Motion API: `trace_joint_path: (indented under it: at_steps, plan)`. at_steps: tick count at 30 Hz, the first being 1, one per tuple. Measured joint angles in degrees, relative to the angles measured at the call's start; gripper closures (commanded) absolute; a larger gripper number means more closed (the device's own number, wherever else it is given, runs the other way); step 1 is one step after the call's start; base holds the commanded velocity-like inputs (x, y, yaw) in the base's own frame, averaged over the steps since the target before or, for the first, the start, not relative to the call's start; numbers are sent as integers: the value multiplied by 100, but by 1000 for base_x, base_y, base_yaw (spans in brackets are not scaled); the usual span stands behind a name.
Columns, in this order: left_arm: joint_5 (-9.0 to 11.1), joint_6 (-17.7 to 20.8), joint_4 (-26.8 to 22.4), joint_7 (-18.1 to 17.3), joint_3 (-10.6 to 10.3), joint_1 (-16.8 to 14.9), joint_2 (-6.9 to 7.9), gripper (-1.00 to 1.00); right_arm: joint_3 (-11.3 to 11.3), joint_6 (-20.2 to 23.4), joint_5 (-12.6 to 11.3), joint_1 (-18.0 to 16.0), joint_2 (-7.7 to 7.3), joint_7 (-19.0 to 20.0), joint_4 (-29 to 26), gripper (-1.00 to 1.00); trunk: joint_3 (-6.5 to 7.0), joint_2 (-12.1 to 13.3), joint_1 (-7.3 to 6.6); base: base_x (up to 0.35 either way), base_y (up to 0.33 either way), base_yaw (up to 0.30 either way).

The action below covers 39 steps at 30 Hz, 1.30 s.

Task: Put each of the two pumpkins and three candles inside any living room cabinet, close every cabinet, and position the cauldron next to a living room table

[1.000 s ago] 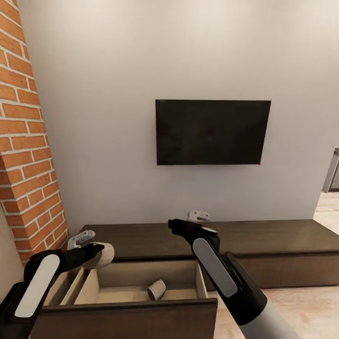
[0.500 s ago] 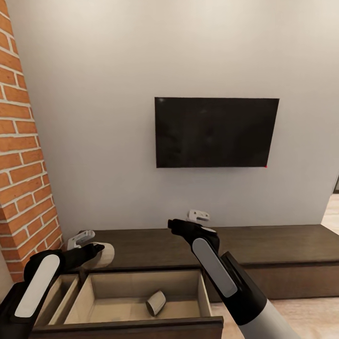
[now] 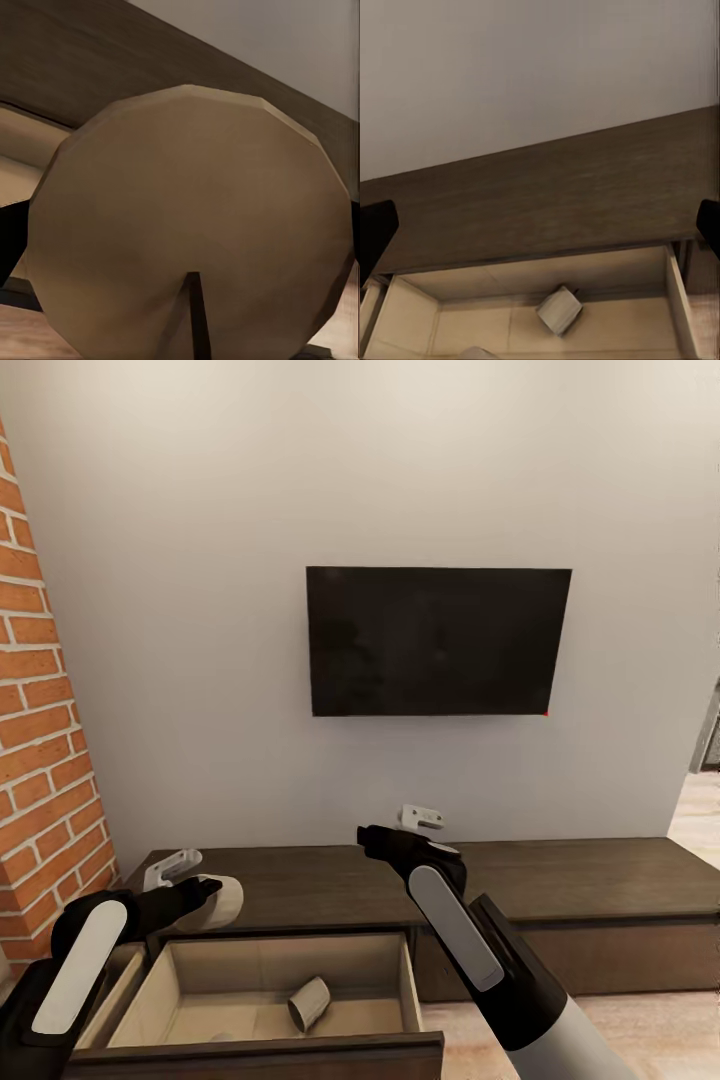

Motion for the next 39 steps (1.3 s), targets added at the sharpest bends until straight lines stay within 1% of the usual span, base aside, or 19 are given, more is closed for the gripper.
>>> trace_joint_path:
  at_steps: [13, 21, 27, 39]
  plan:
    - [-3, 3, 3, 13, -8, 1, 0, 100, -1, 0, 0, 0, -19, -1, 33, -100, 0, 0, -1, -37, -271, 0]
    - [-18, 1, 50, 23, -10, 1, 0, 100, -1, 0, 0, 0, -31, -1, 35, -100, 0, 0, -1, 62, -319, 0]
    - [-13, -6, 78, 28, -94, 1, 0, 100, -1, 0, 0, 0, -32, -1, 36, -100, 0, 0, -1, 20, -320, 0]
    - [-39, -5, 79, 28, -105, 0, 0, 100, 0, 0, -1, 0, -18, 0, 37, -100, 0, -1, -3, 201, -243, 0]
